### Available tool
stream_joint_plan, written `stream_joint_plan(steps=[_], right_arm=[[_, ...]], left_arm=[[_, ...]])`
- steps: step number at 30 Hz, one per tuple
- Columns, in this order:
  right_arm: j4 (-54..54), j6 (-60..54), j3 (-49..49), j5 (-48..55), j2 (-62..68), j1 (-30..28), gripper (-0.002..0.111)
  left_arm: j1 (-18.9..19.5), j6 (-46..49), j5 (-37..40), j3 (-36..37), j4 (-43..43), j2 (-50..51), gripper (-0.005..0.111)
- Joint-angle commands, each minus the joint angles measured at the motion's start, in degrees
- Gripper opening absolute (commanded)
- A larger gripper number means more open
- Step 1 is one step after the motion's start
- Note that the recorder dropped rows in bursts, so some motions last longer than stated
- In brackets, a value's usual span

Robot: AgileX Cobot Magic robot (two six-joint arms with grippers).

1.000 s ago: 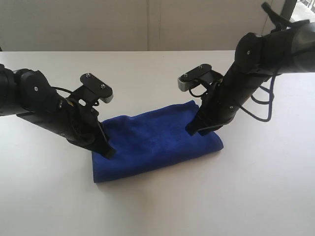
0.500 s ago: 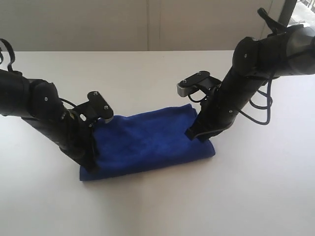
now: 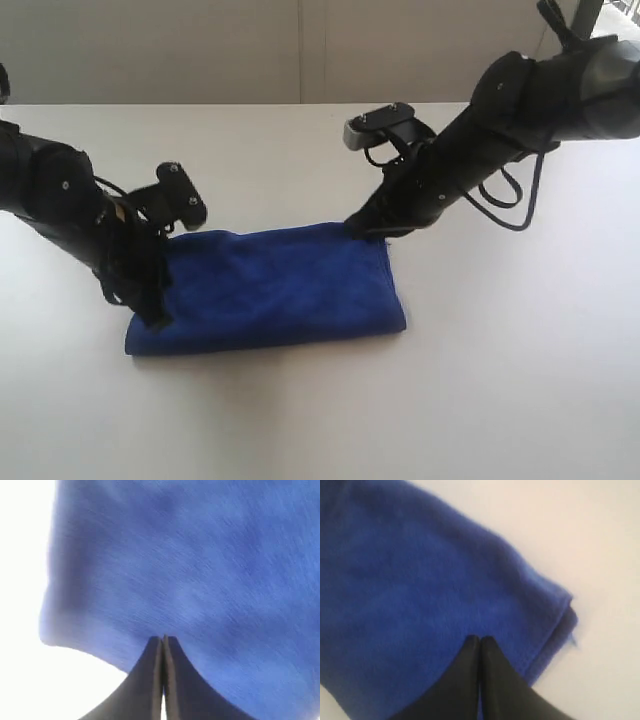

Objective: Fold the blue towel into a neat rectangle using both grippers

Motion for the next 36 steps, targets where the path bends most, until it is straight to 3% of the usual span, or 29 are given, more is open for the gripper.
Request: stream_joint_plan(steps=[1,11,17,22,36], right_arm=[[8.1,-2.7,-4.3,-2.1,3.6,-0.3,0.0],[8.3,-2.0,-7.9,-0.3,11.3,-0.3,0.0],[2.9,1.0,-7.9,-2.2,11.5,-0.3,0.0],[-6.4,8.6,-7.9,-3.4,11.5,-0.3,0.0],[-8.4,10.8,-7.9,-2.8,14.2,-0.3,0.0]], left_arm=[[0.1,-6.8,-8.9,-0.6,0.0,-2.3,0.0],[2.2,-8.9,-11.7,-0.6,0.0,6.2,0.0],[3.5,-8.8,-13.4,-0.6,0.1,8.9,0.0],[4.8,-8.9,-13.4,-0.6,0.1,9.8,0.0],[4.8,-8.9,-11.6,-0.6,0.1,9.8,0.0]])
